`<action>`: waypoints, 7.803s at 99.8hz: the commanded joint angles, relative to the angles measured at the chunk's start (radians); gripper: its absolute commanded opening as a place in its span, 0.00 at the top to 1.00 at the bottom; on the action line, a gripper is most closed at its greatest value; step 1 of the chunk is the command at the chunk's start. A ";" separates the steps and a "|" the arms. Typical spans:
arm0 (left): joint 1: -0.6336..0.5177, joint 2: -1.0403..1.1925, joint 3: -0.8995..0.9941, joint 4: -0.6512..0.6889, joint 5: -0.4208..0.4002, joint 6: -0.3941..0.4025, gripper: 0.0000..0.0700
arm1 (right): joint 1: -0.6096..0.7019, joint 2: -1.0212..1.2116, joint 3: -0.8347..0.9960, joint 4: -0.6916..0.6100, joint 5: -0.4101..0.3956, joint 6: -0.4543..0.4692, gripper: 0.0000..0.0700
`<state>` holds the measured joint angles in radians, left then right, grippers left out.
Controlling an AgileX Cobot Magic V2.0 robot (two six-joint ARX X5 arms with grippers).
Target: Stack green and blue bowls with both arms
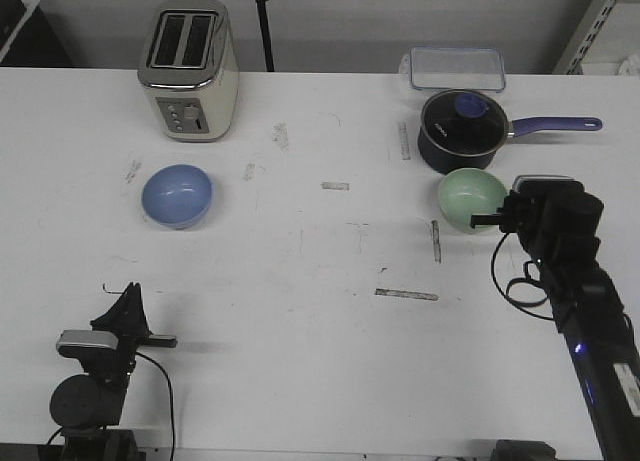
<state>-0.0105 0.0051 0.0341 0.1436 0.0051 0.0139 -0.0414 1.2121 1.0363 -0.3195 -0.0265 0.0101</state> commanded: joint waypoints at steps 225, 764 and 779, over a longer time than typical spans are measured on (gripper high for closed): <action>0.001 -0.002 -0.022 0.014 0.002 0.012 1.00 | -0.066 0.697 0.632 -0.557 -0.236 0.200 0.99; 0.001 0.039 0.100 0.071 -0.005 -0.060 1.00 | 0.047 -1.043 -0.645 0.162 0.053 0.042 0.99; 0.001 0.134 0.240 -0.001 -0.006 -0.054 1.00 | 0.047 -1.043 -0.645 0.162 0.053 0.042 0.99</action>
<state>-0.0105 0.1013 0.2092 0.1467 0.0021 -0.0399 0.0055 0.1707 0.3893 -0.1688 0.0269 0.0494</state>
